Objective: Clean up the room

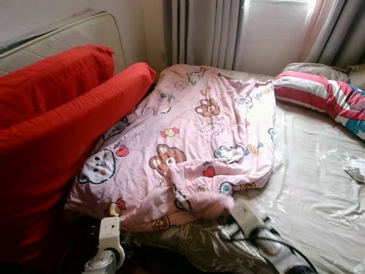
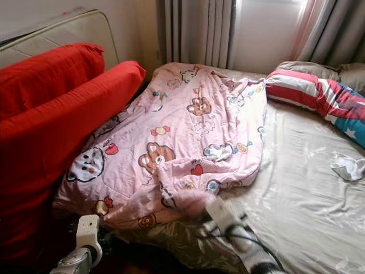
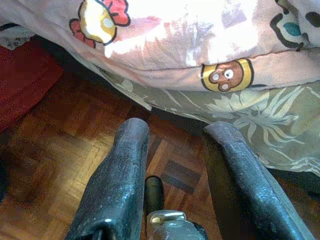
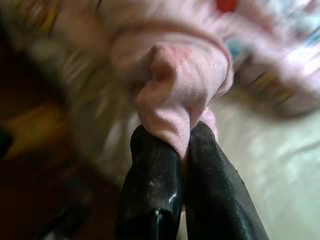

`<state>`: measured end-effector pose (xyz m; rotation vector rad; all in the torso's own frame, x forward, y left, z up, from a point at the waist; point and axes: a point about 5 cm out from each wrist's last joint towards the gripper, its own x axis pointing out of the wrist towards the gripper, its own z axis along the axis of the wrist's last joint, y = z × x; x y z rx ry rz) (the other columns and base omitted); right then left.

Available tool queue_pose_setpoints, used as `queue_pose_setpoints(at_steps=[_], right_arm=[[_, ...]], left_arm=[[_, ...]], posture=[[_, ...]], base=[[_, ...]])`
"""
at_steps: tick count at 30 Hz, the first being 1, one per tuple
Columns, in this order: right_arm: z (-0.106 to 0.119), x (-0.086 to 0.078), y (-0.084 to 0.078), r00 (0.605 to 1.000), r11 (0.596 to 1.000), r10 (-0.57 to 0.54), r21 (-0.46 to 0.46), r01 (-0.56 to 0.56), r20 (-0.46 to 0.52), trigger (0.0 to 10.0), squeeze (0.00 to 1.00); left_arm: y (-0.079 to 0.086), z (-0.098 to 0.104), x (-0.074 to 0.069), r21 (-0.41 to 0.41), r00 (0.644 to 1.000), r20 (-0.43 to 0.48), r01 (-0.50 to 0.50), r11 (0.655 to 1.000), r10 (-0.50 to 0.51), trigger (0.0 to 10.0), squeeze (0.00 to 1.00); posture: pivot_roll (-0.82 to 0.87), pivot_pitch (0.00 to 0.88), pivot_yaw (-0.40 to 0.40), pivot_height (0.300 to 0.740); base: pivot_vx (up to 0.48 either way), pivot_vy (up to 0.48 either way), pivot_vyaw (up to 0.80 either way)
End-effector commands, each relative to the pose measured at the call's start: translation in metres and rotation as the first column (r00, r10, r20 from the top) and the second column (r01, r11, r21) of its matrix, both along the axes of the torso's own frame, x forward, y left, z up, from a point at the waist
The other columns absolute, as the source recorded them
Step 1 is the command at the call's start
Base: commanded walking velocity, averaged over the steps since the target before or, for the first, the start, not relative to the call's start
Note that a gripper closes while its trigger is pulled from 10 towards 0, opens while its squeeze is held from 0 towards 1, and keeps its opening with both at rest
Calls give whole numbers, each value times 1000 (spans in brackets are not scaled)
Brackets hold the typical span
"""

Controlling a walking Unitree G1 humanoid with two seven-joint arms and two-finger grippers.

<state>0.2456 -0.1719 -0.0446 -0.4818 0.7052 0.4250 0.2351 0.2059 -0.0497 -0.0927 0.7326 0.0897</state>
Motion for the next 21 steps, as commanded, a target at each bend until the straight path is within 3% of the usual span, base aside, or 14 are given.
queue_pose_setpoints(at_steps=[1,3,4,9,12,13,15,18,21], right_arm=[[-4,-5,3,997,999,50,1,-50,-58,10000,0],[-17,-25,6,969,984,173,-11,-178,-173,10000,0],[-19,-28,6,965,981,188,-23,-195,-185,10000,0],[-16,-24,2,980,987,146,-49,-154,-139,10000,0],[0,-3,-17,996,996,-92,-20,92,21,10000,0],[7,4,-20,976,977,-207,65,203,65,10000,0],[13,12,-20,939,932,-331,187,311,93,10000,0],[18,17,-18,903,884,-417,280,375,104,10000,0],[17,16,-15,897,861,-432,336,381,89,10000,0]], left_arm=[[1,-3,-4,4,1000,-21,5,1000,-5,10000,0],[1,-3,-4,4,1000,-23,8,1000,-7,10000,0],[1,-3,-4,3,1000,-23,8,1000,-8,10000,0],[-1,-3,-4,0,1000,-23,12,1000,-12,10000,0],[-1,-4,-5,0,1000,-25,14,1000,-13,10000,0],[0,-4,-5,0,1000,-25,13,1000,-13,10000,0],[0,-4,-5,0,1000,-25,13,1000,-13,10000,0],[1,-4,-6,1,1000,-27,11,1000,-11,10000,0],[5,-4,-7,5,999,-36,11,1000,-11,10000,0]], posture=[[-9,0,-10,740],[-12,0,-9,740],[-11,0,-9,740],[-10,0,-10,740],[-11,0,-9,740],[-11,0,-9,740],[-12,0,-8,740],[-11,0,-6,740],[-11,0,-5,740]], base=[[0,0,0],[0,0,0],[0,0,0],[0,0,0],[0,0,0],[0,0,0],[0,0,0],[0,0,0],[0,0,0]])
